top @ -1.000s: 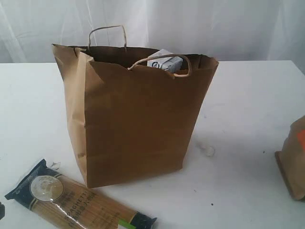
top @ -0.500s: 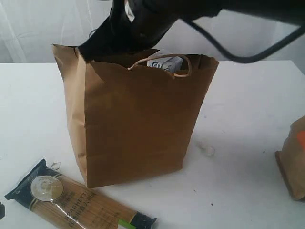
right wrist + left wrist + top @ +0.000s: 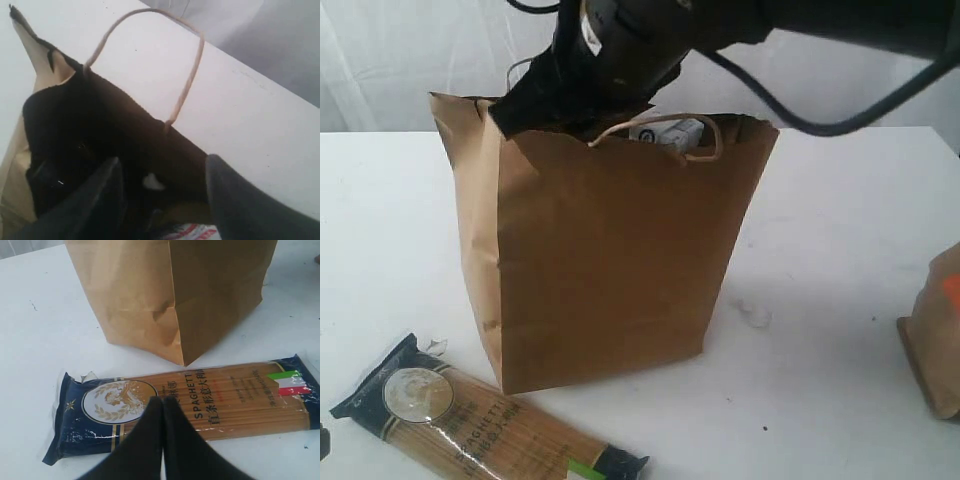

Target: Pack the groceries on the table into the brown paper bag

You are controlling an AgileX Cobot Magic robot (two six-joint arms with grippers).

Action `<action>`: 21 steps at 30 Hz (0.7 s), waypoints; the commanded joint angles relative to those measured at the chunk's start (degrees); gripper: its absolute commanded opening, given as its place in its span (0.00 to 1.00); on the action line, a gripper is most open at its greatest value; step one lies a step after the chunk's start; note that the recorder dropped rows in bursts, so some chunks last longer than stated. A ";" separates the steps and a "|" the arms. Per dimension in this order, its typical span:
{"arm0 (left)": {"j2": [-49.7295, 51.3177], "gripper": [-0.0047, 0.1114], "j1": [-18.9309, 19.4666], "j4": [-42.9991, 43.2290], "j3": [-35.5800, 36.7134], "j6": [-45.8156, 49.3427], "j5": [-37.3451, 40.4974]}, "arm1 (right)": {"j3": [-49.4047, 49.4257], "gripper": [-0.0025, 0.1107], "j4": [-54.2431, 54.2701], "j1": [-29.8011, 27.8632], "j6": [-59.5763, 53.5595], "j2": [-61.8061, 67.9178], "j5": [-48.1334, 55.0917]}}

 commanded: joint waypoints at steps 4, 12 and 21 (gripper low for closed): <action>-0.47 0.04 -0.17 -0.23 0.22 -0.28 -0.02 | -0.12 0.50 0.22 -0.54 -0.12 -8.25 0.84; -0.47 0.04 -0.17 -0.23 0.22 -0.28 -0.02 | -0.02 0.50 -1.85 -0.54 -1.38 -19.16 8.13; -0.47 0.04 -0.17 -0.23 0.22 -0.28 -0.02 | 0.08 0.50 -6.94 -0.54 -1.49 -28.62 17.92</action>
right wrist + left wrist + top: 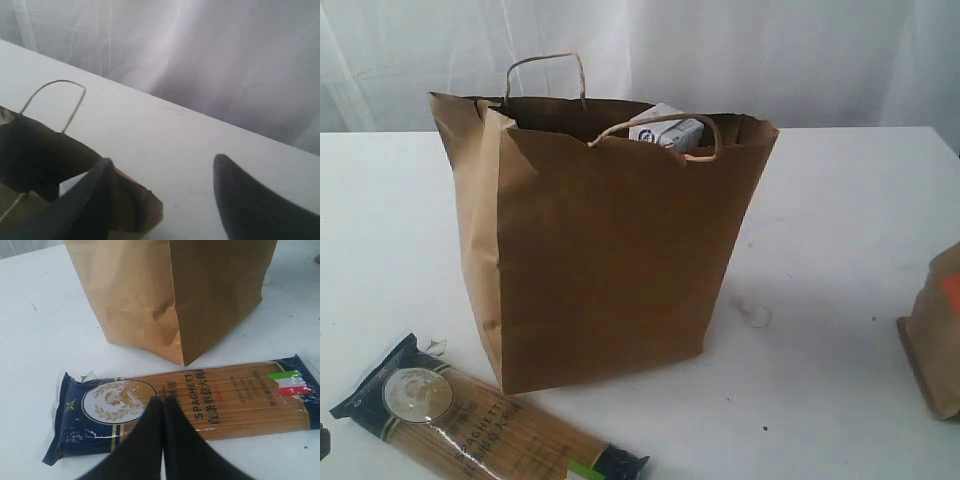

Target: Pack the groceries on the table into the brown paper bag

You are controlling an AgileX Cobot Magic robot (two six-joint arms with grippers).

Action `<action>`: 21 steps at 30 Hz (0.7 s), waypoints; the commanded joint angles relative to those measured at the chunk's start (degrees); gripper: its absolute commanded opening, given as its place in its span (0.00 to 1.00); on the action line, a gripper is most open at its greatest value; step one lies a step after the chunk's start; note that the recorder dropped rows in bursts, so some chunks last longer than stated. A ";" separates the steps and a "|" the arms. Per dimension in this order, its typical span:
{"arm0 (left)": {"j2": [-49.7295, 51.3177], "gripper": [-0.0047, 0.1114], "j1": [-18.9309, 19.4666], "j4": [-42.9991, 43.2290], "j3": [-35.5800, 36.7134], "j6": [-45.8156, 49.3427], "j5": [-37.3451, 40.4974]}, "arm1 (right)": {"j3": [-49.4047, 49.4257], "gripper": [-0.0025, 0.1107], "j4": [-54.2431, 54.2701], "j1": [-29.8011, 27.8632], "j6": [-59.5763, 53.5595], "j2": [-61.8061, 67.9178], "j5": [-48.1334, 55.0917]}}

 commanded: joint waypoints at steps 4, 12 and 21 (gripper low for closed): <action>-0.47 0.04 -0.17 -0.23 0.22 -0.28 -0.02 | 3.32 0.50 -1.95 -0.54 -0.64 -7.76 5.31; -0.47 0.04 -0.17 -0.23 0.22 -0.28 -0.02 | 18.95 0.50 -1.57 -0.54 5.21 -17.17 6.10; -0.47 0.04 -0.17 -0.23 0.22 -0.28 -0.02 | 32.30 0.50 7.14 -0.54 7.79 -23.62 0.97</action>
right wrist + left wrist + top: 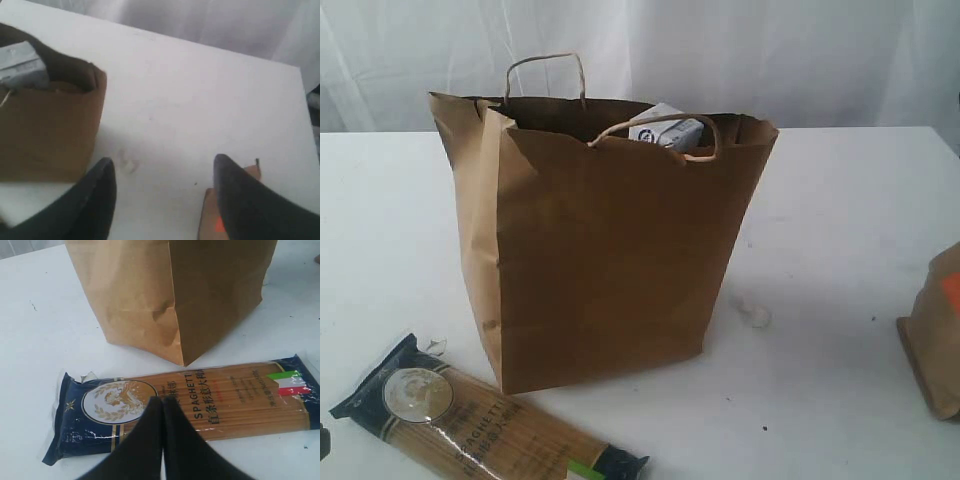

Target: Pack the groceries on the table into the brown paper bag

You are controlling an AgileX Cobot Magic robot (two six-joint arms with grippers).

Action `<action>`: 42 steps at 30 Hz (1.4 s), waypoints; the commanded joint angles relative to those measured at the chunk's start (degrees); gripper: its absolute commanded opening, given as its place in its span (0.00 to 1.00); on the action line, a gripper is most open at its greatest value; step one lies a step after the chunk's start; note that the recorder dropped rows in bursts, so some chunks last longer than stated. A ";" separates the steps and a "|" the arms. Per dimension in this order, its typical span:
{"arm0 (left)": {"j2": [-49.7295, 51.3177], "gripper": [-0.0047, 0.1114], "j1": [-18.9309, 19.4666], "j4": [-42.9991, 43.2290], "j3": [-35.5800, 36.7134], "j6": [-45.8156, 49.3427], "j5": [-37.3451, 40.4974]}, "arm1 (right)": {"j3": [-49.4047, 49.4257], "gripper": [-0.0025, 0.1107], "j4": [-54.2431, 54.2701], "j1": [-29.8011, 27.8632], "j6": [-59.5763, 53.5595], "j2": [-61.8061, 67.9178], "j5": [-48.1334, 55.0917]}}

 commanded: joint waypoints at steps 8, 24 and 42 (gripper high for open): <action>-0.47 0.04 -0.17 -0.23 0.22 -0.28 -0.02 | 15.64 0.50 8.27 -0.44 -0.14 1.80 -5.41; -0.47 0.04 -0.17 -0.23 0.22 -0.28 -0.02 | 29.48 0.50 -13.19 -1.55 35.08 16.50 -22.37; -0.47 0.04 -0.17 -0.23 0.22 -0.28 -0.02 | 23.93 0.50 -14.06 -22.12 44.81 41.67 -53.65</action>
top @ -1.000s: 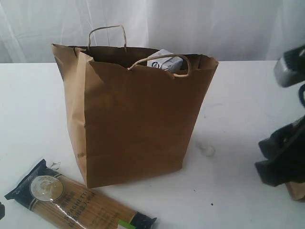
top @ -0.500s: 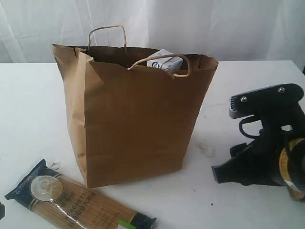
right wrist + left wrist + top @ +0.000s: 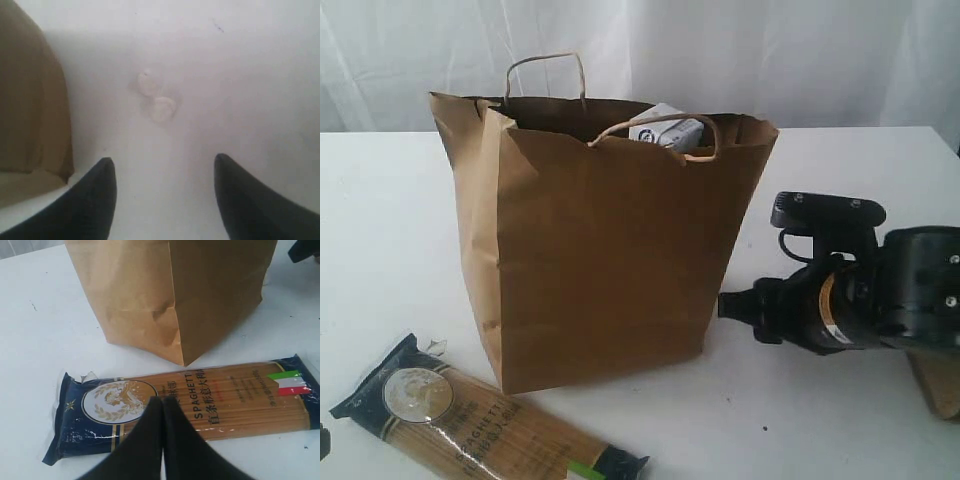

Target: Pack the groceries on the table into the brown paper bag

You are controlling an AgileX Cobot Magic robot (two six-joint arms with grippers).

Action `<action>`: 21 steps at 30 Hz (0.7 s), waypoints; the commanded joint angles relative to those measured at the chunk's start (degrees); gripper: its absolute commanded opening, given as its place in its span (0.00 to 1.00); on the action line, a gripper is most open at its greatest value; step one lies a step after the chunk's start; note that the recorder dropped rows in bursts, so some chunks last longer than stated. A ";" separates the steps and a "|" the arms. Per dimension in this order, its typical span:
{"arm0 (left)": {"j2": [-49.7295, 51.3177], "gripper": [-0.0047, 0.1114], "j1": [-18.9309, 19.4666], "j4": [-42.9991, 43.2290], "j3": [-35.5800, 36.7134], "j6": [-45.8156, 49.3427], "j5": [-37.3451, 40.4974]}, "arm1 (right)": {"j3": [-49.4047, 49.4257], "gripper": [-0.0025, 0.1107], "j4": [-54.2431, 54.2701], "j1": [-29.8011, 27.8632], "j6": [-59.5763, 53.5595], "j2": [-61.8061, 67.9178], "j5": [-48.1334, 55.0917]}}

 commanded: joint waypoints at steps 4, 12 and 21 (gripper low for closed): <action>-0.47 0.04 -0.17 -0.32 0.22 -0.28 -0.02 | -5.20 0.50 -1.00 -3.23 -3.22 6.76 -3.24; -0.47 0.04 -0.17 -0.32 0.22 -0.28 -0.02 | -8.84 0.49 -1.00 -3.34 -7.38 12.57 -2.00; -0.47 0.04 -0.17 -0.32 0.22 -0.28 -0.02 | -9.58 0.46 -0.83 -3.78 -7.55 17.22 -1.72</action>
